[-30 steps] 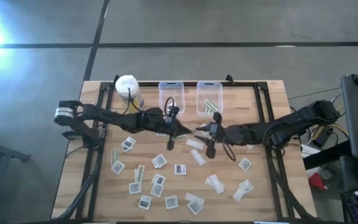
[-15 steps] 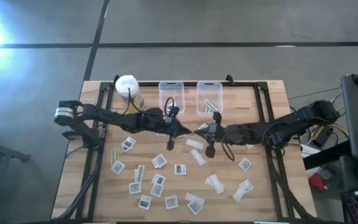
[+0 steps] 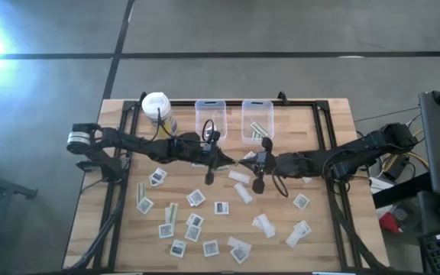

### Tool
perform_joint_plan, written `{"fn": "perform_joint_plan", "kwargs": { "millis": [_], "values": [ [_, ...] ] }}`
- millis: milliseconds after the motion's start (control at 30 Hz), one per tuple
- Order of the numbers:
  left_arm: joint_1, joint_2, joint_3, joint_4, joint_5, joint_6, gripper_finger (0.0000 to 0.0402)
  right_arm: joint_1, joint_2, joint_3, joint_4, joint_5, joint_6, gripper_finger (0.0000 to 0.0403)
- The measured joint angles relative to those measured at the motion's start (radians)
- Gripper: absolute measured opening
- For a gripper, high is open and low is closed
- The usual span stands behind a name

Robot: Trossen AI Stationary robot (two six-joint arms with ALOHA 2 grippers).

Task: Pick & Place First Aid Supplies
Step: Put the bandage into the right transparent bin

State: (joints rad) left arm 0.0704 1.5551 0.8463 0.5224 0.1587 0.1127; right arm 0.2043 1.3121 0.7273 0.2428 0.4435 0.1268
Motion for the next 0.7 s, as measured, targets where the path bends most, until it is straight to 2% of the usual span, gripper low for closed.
{"fn": "perform_joint_plan", "kwargs": {
  "millis": [333, 700],
  "values": [
    [0.000, 0.000, 0.000, 0.000, -0.001, 0.017, 0.0009, 0.000, 0.000, 0.000, -0.004, 0.000, -0.002, 0.0008],
    [0.000, -0.002, 0.000, -0.026, -0.064, 0.026, 0.0131, -0.001, 0.000, 0.000, -0.020, 0.001, -0.008, 0.0008]
  ]
}}
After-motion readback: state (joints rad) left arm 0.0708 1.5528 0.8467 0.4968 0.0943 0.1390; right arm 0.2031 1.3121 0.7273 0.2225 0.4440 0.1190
